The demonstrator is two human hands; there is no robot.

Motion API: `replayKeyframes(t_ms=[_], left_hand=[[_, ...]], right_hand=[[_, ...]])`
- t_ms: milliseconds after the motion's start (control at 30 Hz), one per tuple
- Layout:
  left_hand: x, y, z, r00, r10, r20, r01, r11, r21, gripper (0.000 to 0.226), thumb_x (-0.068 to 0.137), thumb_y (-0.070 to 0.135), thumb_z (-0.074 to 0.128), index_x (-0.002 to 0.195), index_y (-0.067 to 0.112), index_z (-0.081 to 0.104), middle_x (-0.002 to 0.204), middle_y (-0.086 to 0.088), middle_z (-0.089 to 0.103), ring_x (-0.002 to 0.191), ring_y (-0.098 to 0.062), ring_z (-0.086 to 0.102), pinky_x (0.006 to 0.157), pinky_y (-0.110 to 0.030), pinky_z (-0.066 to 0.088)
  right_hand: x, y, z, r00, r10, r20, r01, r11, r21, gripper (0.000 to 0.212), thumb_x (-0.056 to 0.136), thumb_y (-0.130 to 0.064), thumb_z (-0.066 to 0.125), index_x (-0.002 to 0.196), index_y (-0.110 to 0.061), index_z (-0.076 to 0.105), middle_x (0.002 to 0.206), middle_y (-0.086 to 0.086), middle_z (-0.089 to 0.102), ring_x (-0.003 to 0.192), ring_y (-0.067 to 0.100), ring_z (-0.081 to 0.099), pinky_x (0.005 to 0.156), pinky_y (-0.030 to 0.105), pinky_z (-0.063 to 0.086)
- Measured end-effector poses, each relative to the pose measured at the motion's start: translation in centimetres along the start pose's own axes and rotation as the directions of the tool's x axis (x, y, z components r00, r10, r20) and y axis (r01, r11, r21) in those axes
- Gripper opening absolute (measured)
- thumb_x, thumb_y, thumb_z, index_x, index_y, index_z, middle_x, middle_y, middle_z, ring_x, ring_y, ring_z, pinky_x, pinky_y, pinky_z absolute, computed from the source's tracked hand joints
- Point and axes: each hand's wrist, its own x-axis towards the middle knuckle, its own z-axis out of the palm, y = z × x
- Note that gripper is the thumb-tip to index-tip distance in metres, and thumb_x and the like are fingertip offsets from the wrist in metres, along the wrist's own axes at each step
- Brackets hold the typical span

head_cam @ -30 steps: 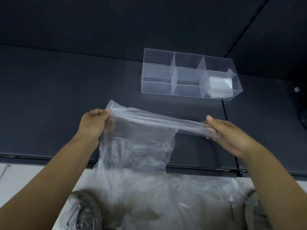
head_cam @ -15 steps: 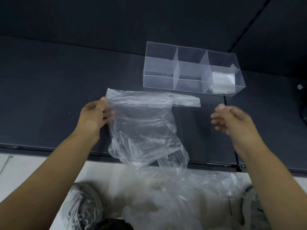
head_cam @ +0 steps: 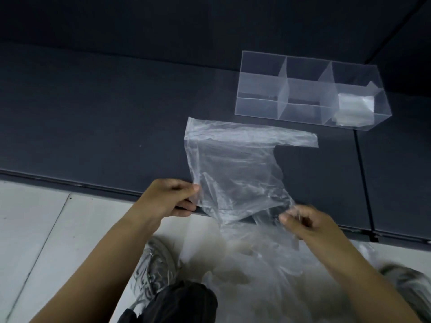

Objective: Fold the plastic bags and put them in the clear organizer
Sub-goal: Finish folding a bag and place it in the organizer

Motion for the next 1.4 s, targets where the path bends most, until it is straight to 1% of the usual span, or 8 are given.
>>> replayKeyframes(t_ms=[167, 333, 500, 633, 867, 1100, 1233, 1400], left_hand=[[0.6, 0.1, -0.2, 0.990, -0.024, -0.142, -0.013, 0.966, -0.256, 0.017, 0.090, 0.021, 0.064, 0.079, 0.008, 0.065, 0.066, -0.007, 0.071, 0.059, -0.020, 0.071, 0.050, -0.022, 0.054], [0.9, 0.1, -0.5, 0.971, -0.058, -0.231, -0.039, 0.919, -0.393, 0.022, 0.094, 0.023, 0.060, 0.078, 0.009, 0.055, 0.061, -0.006, 0.068, 0.054, -0.019, 0.069, 0.047, -0.021, 0.053], [0.8, 0.1, 0.0, 0.989, -0.021, -0.149, -0.022, 0.960, -0.279, 0.028, 0.095, 0.032, 0.055, 0.088, 0.005, 0.059, 0.078, -0.013, 0.071, 0.061, -0.021, 0.071, 0.048, -0.022, 0.054], [0.6, 0.2, 0.8, 0.997, 0.006, 0.081, -0.006, 1.000, -0.006, 0.028, 0.085, 0.035, 0.067, 0.096, 0.009, 0.068, 0.081, -0.008, 0.072, 0.063, -0.015, 0.070, 0.050, -0.021, 0.052], [1.1, -1.1, 0.9, 0.989, 0.010, -0.146, -0.022, 0.997, -0.075, 0.027, 0.086, 0.030, 0.069, 0.066, 0.012, 0.065, 0.054, 0.001, 0.063, 0.040, -0.008, 0.051, 0.039, -0.018, 0.041], [0.3, -1.2, 1.4, 0.990, 0.013, -0.143, -0.031, 0.992, -0.125, 0.029, 0.088, 0.034, 0.065, 0.081, 0.006, 0.062, 0.057, -0.006, 0.067, 0.044, -0.012, 0.061, 0.040, -0.019, 0.046], [-0.6, -1.1, 1.5, 0.999, 0.001, -0.039, -0.008, 0.986, -0.166, 0.029, 0.085, 0.024, 0.069, 0.100, 0.000, 0.066, 0.072, -0.009, 0.072, 0.063, -0.019, 0.070, 0.051, -0.021, 0.053], [-1.3, -1.9, 0.9, 1.000, 0.003, -0.019, -0.007, 0.974, -0.227, 0.015, 0.091, 0.017, 0.063, 0.093, 0.004, 0.069, 0.081, -0.011, 0.074, 0.074, -0.022, 0.073, 0.055, -0.021, 0.054]], right_hand=[[0.1, 1.0, -2.6, 0.991, 0.111, 0.074, -0.127, 0.953, 0.276, 0.046, 0.071, -0.056, 0.062, 0.093, -0.018, 0.074, 0.101, 0.005, 0.072, 0.101, 0.022, 0.065, 0.097, 0.042, 0.047], [1.5, 1.3, -6.0, 0.983, 0.178, 0.038, -0.176, 0.877, 0.448, 0.049, 0.071, -0.055, 0.060, 0.090, -0.011, 0.073, 0.096, 0.002, 0.074, 0.093, 0.014, 0.070, 0.078, 0.031, 0.052], [2.3, 1.8, -7.7, 0.989, 0.141, -0.041, -0.126, 0.957, 0.262, 0.021, 0.080, -0.038, 0.066, 0.063, -0.025, 0.065, 0.061, -0.003, 0.060, 0.059, 0.010, 0.060, 0.063, 0.029, 0.048], [2.8, 3.0, -7.6, 0.988, 0.117, -0.102, -0.093, 0.973, 0.212, 0.014, 0.085, -0.009, 0.068, 0.084, -0.023, 0.069, 0.060, -0.001, 0.060, 0.055, 0.007, 0.056, 0.050, 0.016, 0.047], [2.9, 4.9, -7.9, 0.922, 0.146, -0.359, -0.066, 0.972, 0.224, 0.021, 0.082, -0.008, 0.072, 0.095, -0.025, 0.067, 0.064, -0.005, 0.068, 0.054, 0.005, 0.056, 0.048, 0.013, 0.046], [2.5, 1.8, -6.0, 0.760, -0.012, -0.650, -0.172, 0.960, -0.219, 0.015, 0.089, -0.005, 0.060, 0.100, -0.011, 0.069, 0.097, 0.011, 0.066, 0.080, 0.021, 0.058, 0.080, 0.023, 0.042], [4.9, -5.6, 0.6, 0.846, -0.431, -0.315, 0.296, 0.869, -0.396, 0.024, 0.092, -0.005, 0.056, 0.112, -0.013, 0.068, 0.125, 0.008, 0.055, 0.116, 0.023, 0.052, 0.107, 0.022, 0.032], [11.3, -11.2, 9.9, 0.820, -0.545, 0.175, 0.554, 0.681, -0.479, 0.043, 0.103, -0.024, 0.036, 0.146, -0.017, 0.037, 0.158, 0.004, 0.024, 0.146, 0.019, 0.016, 0.116, 0.026, 0.004]])
